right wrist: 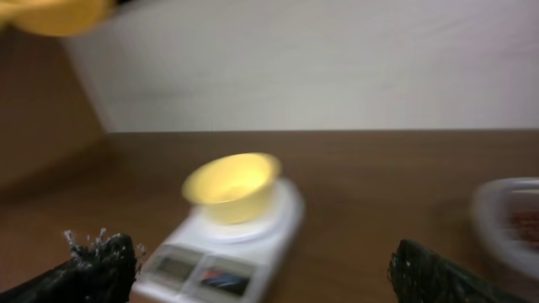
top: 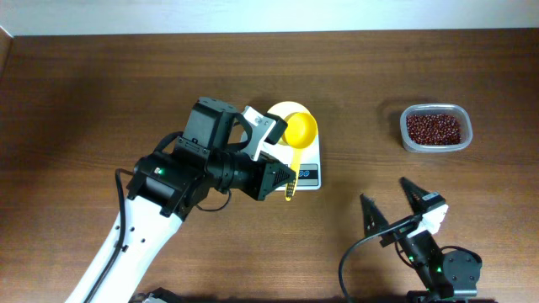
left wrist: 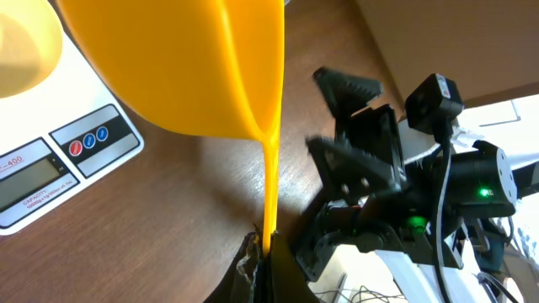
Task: Scoop item into bowl and weigh 50g on scale
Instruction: 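Raise the scoop above the scale toward the right gripper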
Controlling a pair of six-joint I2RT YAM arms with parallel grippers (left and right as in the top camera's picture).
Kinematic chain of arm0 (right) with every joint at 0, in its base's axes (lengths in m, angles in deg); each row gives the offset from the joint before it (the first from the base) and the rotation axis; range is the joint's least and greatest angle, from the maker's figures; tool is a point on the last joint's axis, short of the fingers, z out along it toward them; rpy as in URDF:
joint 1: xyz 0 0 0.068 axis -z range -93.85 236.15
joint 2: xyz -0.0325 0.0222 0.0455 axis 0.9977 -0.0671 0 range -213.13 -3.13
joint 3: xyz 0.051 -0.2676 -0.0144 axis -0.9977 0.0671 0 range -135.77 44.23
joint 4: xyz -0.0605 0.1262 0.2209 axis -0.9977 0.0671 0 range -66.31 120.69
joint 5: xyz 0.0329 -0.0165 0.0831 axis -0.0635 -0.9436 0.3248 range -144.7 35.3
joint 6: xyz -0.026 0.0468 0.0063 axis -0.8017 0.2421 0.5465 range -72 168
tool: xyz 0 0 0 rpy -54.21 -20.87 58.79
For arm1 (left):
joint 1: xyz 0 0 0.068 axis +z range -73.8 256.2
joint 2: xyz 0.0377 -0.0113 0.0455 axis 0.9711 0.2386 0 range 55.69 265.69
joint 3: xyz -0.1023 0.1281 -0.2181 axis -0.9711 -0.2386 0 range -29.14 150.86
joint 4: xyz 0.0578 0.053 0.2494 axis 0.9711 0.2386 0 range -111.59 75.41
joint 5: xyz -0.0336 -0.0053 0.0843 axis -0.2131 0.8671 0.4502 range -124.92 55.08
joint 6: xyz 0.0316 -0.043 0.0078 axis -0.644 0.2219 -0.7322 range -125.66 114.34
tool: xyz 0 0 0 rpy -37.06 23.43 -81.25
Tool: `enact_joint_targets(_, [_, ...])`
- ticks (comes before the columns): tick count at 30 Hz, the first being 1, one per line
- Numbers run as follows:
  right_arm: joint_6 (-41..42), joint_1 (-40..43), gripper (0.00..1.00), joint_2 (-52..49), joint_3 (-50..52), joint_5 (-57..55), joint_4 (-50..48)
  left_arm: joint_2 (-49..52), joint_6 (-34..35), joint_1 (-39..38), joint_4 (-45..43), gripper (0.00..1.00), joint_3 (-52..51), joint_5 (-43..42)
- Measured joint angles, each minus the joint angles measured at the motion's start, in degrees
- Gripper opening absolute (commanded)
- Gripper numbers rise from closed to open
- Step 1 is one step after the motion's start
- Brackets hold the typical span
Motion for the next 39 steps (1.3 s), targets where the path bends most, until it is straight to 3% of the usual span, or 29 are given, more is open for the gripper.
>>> enact_joint_targets(4, [13.9,0.0,0.99,0.0,0.0,11.5,-2.1,0.0,0.1,0.0,-1.2,0.0,0.0,-0.2])
enact_joint_targets(8, [25.0,0.0,0.99,-0.1,0.0,13.5,-13.0,0.0,4.3,0.0,-8.7,0.0,0.0,-0.4])
enact_joint_targets(11, [30.0,-0.1,0.98,-0.1,-0.2,12.1,-14.2,0.0,8.2,0.0,-12.2,0.0,0.1,-0.4])
enact_joint_targets(14, [30.8,-0.1,0.99,-2.4,-5.0,10.0,-10.9,0.0,10.9,0.0,-14.1,0.0,0.1,-0.4])
enact_joint_targets(19, [24.4,-0.1,0.99,-23.0,-27.7,9.9,9.1,0.0,12.7,0.0,-15.3,0.0,0.1,-0.6])
enact_joint_targets(21, [22.9,-0.1,0.99,-29.7,-33.2,13.5,9.4,0.0,13.2,0.0,-15.9,0.0,0.1,-0.6])
enact_joint_targets(25, [24.7,-0.1,0.99,-36.2,-34.3,21.7,8.3,0.1,16.7,0.0,-22.4,0.0,0.1,-0.6])
enact_joint_targets(30, [41.2,-0.2,1.0,-43.4,-34.2,24.5,-7.4,0.2,26.2,0.0,-33.2,0.0,0.2,1.2])
enact_joint_targets(34, [60.0,-0.2,0.82,-47.0,-34.4,24.7,-20.3,0.2,38.4,0.0,-42.2,0.0,0.3,6.1])
enact_joint_targets(37, [74.6,-0.2,0.76,-48.9,-34.4,23.4,-27.6,0.2,48.2,0.0,-48.2,0.0,0.4,8.3])
enact_joint_targets(39, [81.9,-0.3,0.74,-49.6,-34.1,21.5,-37.5,0.2,52.4,-0.1,-48.4,0.0,0.4,8.9])
